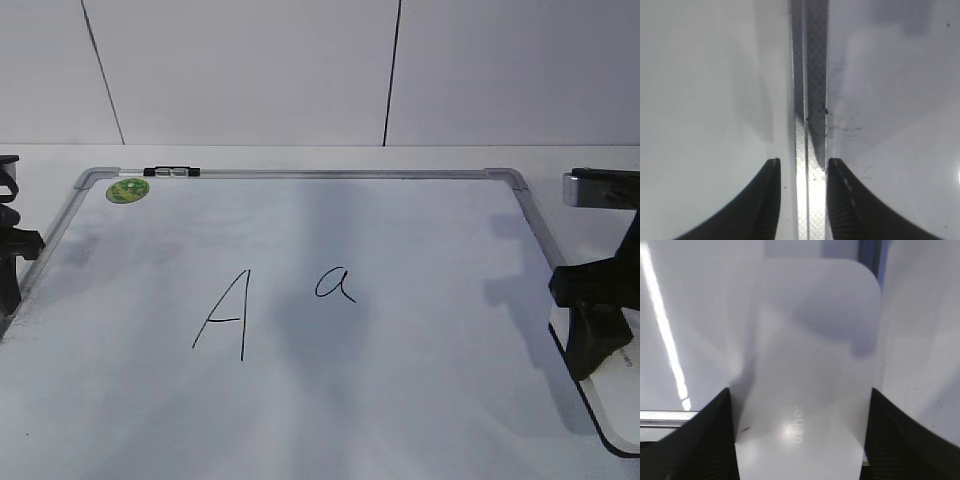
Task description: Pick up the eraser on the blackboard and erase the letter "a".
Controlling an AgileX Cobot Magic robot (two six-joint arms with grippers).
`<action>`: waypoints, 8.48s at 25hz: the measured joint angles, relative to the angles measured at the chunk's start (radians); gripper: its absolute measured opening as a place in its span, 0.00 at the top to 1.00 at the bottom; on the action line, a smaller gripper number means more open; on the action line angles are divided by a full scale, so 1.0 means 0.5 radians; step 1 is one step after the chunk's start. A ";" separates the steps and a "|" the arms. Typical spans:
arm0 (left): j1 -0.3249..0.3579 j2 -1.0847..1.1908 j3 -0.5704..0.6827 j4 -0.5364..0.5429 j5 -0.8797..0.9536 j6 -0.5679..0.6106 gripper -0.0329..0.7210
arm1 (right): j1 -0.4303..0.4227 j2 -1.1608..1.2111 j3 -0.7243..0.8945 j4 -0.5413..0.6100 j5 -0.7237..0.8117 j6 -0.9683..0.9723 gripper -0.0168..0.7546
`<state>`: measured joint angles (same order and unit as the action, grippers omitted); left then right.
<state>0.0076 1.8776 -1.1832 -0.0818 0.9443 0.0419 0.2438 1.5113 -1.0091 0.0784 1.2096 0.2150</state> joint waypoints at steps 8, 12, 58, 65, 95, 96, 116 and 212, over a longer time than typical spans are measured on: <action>0.000 0.004 0.000 0.000 -0.039 0.000 0.64 | 0.000 0.000 0.000 0.000 0.000 -0.004 0.26; 0.000 0.035 0.000 0.000 -0.039 0.000 0.64 | 0.000 0.000 0.000 0.000 0.003 -0.004 0.26; 0.041 0.110 -0.043 -0.048 0.021 -0.017 0.94 | 0.000 0.000 -0.004 0.033 0.003 -0.067 0.26; 0.041 0.110 -0.043 -0.048 0.021 -0.017 0.94 | 0.000 0.021 -0.167 0.038 0.008 -0.130 0.26; 0.041 0.110 -0.043 -0.089 0.021 -0.017 0.94 | 0.442 0.938 -1.049 -0.014 0.012 -0.208 0.26; 0.041 0.110 -0.043 -0.089 0.021 -0.017 0.94 | 0.442 0.951 -1.075 -0.014 0.012 -0.208 0.26; 0.041 0.110 -0.043 -0.110 0.021 -0.007 0.94 | 0.462 1.222 -1.381 0.061 0.012 -0.260 0.26; 0.051 0.110 -0.043 -0.188 0.005 0.009 0.94 | 0.559 1.344 -1.517 -0.120 0.019 -0.247 0.26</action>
<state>0.0329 1.9325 -1.2046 -0.1758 0.9468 0.0463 0.5235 2.1831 -1.7676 0.0182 1.2190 0.0916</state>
